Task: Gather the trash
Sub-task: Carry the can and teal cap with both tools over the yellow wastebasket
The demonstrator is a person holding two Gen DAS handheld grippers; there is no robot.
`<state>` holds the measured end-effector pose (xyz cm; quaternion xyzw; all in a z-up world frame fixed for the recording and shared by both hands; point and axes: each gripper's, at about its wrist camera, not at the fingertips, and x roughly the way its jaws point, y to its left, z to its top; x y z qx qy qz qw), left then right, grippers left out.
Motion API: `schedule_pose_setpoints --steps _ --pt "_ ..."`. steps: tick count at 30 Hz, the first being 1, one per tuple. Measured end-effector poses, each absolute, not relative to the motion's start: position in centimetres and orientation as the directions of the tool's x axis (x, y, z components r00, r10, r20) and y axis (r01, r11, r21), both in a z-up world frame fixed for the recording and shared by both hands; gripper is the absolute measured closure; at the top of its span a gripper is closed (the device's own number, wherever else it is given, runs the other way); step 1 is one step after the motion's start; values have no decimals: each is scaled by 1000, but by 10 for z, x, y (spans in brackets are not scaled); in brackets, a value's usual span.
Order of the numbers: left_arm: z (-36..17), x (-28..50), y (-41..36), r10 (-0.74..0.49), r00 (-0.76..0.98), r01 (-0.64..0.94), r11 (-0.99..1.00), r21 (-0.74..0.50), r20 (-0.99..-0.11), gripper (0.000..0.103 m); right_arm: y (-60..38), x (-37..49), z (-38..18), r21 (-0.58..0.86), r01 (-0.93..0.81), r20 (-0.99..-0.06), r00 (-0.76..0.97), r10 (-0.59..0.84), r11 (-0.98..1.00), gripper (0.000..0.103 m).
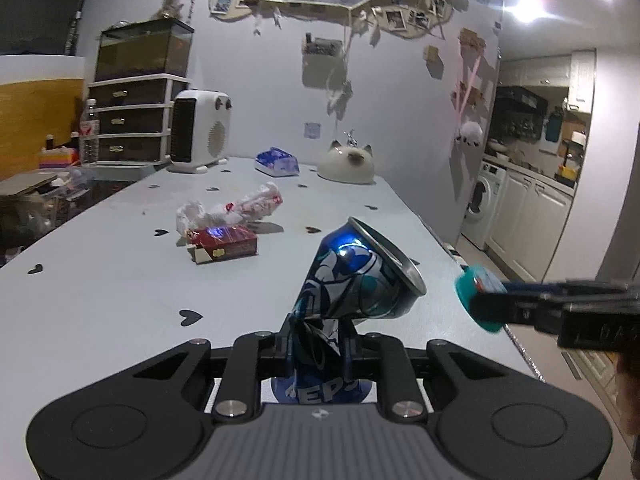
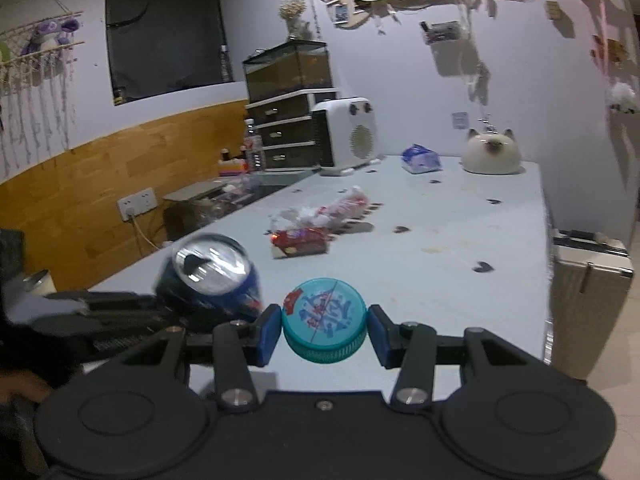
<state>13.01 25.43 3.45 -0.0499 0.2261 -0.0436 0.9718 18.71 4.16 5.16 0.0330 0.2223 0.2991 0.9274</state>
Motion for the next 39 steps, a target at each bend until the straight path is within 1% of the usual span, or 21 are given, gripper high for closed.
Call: schedule_pose_setpoints --steps 10,15,22,29,39 --pt "52 100 220 -50 910 15 996 -87 -412 81 -2 160 50 179 -498 -380 761 527 848 55" --pt "57 85 192 -62 914 35 997 -73 -402 81 -28 144 53 177 -479 -362 781 510 860 55" --pt "61 69 146 -93 921 73 995 -67 -379 81 -73 123 56 173 -438 -343 813 471 882 55" --pt "62 66 91 -141 918 130 990 -55 -370 81 -130 103 55 174 -359 -339 853 398 917 55" --pt "53 72 4 -256 891 253 966 -59 -376 81 -212 81 45 171 -231 -349 895 278 958 55"
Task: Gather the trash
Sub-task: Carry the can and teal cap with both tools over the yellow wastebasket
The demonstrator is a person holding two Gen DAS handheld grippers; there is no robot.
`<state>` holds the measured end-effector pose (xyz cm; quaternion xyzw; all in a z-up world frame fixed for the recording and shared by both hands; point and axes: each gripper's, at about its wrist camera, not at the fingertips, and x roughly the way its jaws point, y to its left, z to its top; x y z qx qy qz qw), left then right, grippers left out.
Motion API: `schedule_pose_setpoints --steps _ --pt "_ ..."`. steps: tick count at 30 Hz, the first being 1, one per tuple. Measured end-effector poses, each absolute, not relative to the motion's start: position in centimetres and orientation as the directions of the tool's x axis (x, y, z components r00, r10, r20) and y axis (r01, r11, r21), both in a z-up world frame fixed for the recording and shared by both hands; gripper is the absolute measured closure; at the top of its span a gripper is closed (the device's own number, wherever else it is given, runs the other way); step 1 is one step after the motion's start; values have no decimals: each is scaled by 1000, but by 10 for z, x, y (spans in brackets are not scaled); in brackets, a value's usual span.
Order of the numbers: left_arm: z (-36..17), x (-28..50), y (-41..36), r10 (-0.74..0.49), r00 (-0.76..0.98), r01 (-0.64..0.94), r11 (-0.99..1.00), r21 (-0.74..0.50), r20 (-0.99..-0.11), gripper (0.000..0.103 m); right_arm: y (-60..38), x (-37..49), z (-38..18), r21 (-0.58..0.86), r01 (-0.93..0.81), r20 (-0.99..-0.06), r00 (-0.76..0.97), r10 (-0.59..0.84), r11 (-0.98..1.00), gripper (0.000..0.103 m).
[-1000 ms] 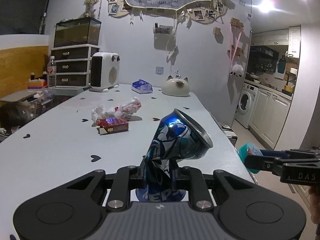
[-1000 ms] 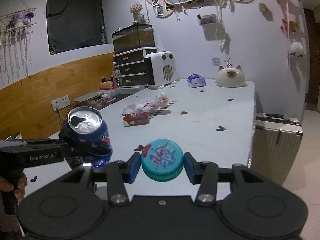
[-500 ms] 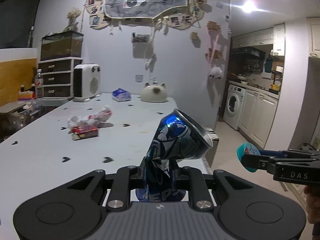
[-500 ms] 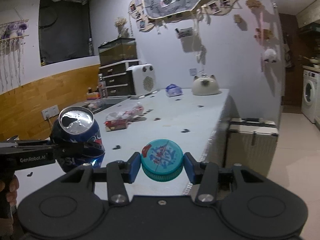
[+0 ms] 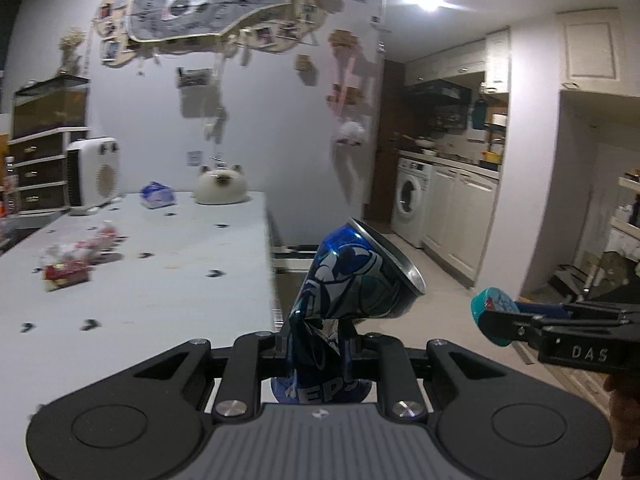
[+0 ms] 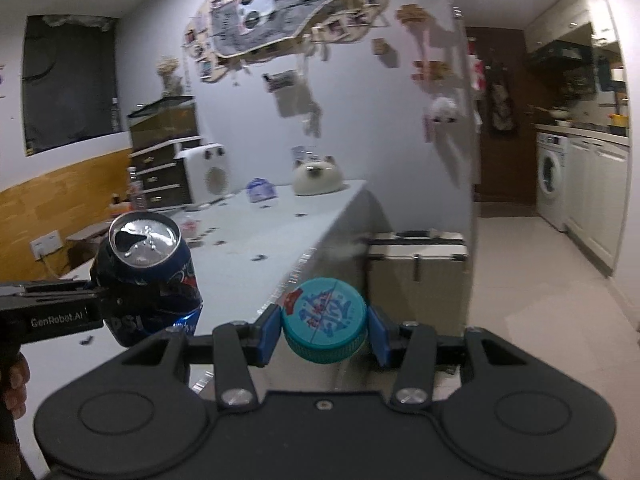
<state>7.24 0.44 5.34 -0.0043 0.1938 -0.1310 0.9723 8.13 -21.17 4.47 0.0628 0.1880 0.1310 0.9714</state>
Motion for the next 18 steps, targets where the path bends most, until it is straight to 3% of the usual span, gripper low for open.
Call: schedule_pose_setpoints --steps 12,18 --pt "22 93 -82 -378 838 367 924 -108 -393 81 -288 66 14 169 -71 -393 910 134 983 55" --pt "-17 111 -120 -412 801 394 909 -136 -434 81 -317 77 -27 204 20 -446 892 74 979 55"
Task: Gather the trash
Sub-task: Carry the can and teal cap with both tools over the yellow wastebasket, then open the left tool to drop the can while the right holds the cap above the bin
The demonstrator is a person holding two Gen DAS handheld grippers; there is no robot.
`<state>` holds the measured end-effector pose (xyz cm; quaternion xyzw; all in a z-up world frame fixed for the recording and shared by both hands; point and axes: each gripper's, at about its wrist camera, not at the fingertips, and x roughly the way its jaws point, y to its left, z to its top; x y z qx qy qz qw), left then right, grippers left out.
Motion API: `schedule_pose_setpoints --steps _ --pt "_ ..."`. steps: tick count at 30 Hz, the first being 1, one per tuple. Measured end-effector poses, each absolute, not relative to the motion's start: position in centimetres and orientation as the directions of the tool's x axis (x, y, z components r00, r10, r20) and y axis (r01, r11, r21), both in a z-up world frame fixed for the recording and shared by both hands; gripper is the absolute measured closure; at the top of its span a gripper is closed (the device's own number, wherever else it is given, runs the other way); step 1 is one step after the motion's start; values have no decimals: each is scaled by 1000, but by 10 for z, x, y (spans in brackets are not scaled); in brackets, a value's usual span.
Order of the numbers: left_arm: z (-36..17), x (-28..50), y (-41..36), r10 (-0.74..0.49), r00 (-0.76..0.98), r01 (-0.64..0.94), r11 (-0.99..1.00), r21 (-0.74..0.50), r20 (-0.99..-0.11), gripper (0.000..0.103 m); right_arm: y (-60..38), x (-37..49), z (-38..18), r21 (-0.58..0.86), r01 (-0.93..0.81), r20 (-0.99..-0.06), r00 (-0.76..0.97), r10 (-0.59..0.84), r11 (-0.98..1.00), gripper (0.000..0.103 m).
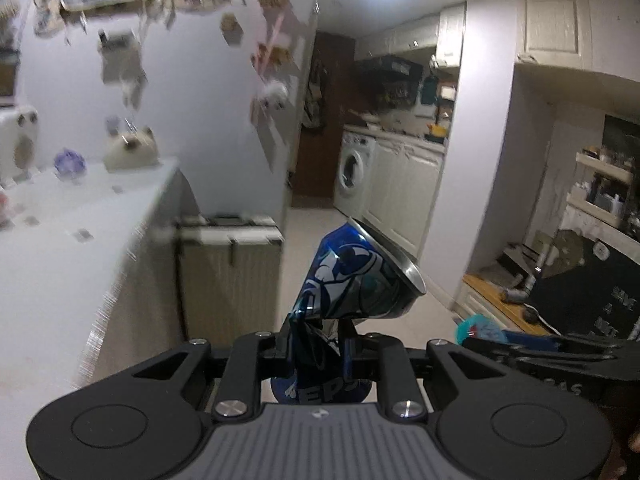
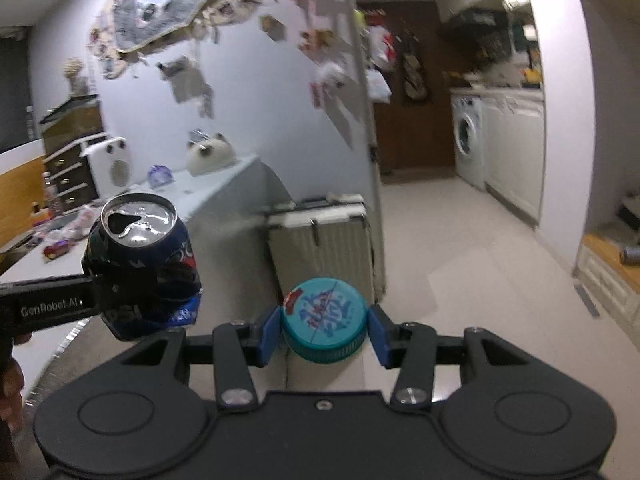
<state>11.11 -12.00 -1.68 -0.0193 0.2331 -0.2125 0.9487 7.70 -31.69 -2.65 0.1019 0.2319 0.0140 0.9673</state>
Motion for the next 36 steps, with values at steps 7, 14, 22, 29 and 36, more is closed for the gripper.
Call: schedule_pose_setpoints --steps 7,14,22,29,36 --pt "-83 152 -141 -406 745 360 913 -194 -530 81 -331 107 -92 240 82 -541 838 64 967 55" --pt "-163 203 -134 -361 671 262 932 -248 -648 81 -333 147 -160 297 147 -629 773 77 943 55" --pt "-253 263 -123 -314 583 108 944 -311 -749 81 -323 211 -242 336 239 -718 691 83 911 55" --pt "-342 301 -111 -338 461 -70 908 -413 -821 81 -314 259 -324 391 336 -788 604 123 857 55" --pt "-427 317 -107 -316 347 -248 877 -411 -883 81 -311 296 -387 312 347 -860 499 108 884 55"
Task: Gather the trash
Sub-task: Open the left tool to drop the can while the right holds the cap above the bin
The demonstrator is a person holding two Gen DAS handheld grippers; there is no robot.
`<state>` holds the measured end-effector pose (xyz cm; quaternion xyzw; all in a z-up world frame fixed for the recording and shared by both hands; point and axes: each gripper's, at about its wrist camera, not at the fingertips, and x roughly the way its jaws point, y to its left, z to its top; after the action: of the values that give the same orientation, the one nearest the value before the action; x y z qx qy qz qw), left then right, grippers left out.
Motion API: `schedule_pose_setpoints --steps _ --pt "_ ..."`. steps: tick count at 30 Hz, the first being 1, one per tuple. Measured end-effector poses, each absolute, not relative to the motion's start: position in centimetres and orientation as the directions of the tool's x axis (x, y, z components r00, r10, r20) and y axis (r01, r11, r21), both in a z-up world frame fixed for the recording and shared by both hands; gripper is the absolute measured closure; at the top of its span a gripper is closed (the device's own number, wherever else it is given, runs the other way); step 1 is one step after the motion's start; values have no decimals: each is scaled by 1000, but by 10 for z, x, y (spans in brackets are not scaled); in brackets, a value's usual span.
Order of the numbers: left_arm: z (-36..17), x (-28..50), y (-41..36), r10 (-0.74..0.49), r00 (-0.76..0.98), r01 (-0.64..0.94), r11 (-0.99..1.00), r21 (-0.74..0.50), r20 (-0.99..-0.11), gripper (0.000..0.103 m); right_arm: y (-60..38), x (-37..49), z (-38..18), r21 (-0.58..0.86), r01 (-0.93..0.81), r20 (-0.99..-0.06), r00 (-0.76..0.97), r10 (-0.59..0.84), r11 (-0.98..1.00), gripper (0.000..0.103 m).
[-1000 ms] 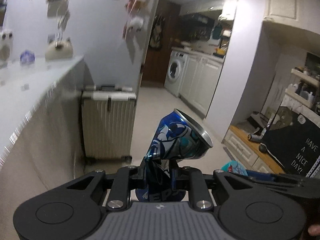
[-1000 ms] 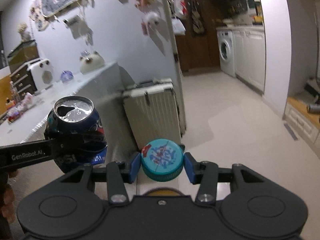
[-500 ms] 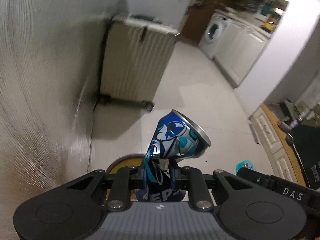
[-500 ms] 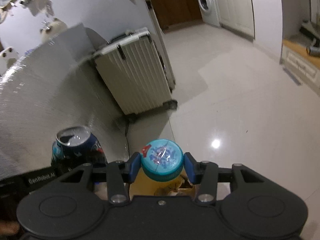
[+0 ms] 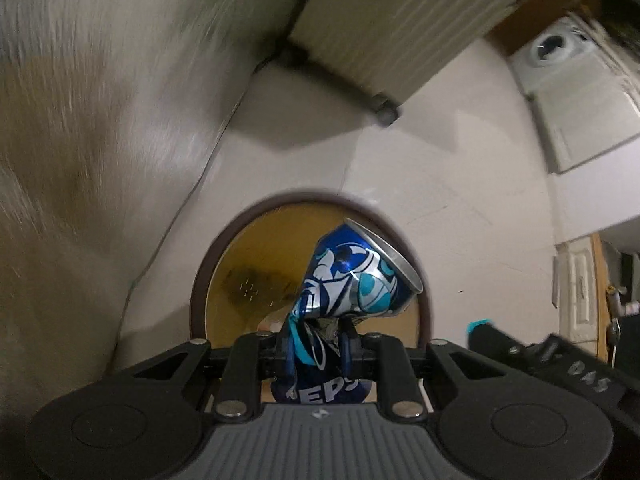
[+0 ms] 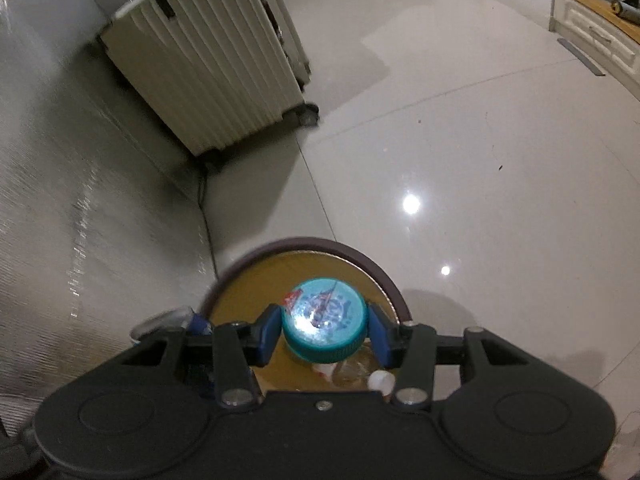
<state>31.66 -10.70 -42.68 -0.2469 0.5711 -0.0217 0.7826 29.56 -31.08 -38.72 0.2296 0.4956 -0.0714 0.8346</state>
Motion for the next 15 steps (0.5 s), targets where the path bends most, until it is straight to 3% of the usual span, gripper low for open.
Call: schedule_pose_setpoints --steps 10,12,14,15 --pt "-487 311 -92 -332 239 -504 761 -409 -913 81 -304 321 -420 313 310 -886 436 159 898 55" --pt "-489 310 -93 -335 228 -518 753 -405 -914 76 -301 325 -422 321 297 -884 435 172 899 55" --pt "-491 309 -92 -311 220 -525 761 -381 -925 62 -296 330 -425 328 282 -881 436 184 901 55" --pt "-491 308 -92 -294 215 -525 769 -364 -931 60 -293 332 -427 335 280 -879 437 191 900 55"
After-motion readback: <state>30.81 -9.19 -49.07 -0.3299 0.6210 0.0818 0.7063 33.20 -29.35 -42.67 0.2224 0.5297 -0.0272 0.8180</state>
